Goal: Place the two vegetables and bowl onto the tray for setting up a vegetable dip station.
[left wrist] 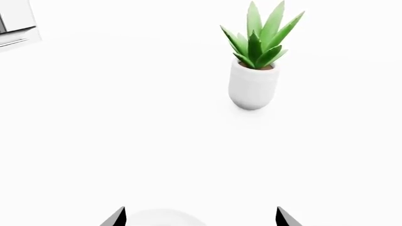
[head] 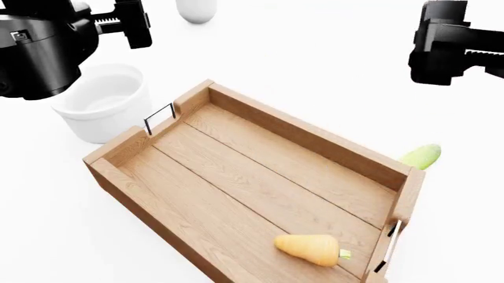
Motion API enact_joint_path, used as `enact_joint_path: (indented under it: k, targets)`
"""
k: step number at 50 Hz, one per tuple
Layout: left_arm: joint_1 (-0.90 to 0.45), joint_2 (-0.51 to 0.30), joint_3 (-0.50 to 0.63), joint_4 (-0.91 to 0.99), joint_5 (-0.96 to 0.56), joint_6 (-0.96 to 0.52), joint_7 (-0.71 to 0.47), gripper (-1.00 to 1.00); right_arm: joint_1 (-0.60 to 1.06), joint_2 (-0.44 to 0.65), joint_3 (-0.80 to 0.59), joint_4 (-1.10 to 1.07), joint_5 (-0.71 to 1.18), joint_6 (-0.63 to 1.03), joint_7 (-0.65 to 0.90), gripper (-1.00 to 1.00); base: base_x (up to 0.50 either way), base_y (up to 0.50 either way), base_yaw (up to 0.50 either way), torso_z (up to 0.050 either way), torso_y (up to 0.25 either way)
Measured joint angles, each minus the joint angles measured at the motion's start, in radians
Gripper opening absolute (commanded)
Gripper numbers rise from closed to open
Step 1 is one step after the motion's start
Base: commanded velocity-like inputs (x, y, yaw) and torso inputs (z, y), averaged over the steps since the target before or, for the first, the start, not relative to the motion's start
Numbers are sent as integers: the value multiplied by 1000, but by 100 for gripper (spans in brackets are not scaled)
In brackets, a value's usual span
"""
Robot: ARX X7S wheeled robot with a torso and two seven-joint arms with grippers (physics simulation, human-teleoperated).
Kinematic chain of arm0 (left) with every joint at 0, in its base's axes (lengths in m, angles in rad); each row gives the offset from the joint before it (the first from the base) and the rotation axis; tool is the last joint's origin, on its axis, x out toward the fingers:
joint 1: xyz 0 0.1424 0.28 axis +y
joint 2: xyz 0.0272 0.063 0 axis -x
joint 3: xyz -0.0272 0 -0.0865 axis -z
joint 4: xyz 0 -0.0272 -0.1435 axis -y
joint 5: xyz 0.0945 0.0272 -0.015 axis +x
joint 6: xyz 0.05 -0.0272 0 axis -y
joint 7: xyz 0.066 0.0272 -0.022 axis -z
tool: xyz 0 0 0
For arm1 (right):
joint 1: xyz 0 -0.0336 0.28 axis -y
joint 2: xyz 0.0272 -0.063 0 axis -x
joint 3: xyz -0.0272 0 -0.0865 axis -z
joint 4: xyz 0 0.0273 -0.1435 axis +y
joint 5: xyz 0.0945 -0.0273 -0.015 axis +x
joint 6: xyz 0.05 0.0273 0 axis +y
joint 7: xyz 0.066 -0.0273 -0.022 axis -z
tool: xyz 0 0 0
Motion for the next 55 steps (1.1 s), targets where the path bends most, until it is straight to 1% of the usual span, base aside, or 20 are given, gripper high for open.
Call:
enact_joint_path:
  k: [14,29,38,44,48,55]
  targets:
    - [0,0,2,-1,2,1,3,100,-82,-99,0,104,-208,-151,-55,100,0,0,0,0,0]
    - [0,3,5,-1,4,0,4,100,-180,-140,2,87,-310,-363,-23,100,0,0,0,0,0]
    - [1,4,6,0,3,0,4,100,-232,-133,4,14,-337,-492,33,100,0,0,0,0,2]
    - [1,5,7,0,3,-1,4,100,-251,-111,-14,-53,-334,-558,75,100,0,0,0,0,0]
    - [1,5,7,0,3,-1,5,100,-240,-87,-57,-107,-322,-610,95,100,0,0,0,0,0]
    - [1,6,9,-2,4,-1,6,100,-170,-46,-183,-207,-280,-701,116,100,0,0,0,0,0]
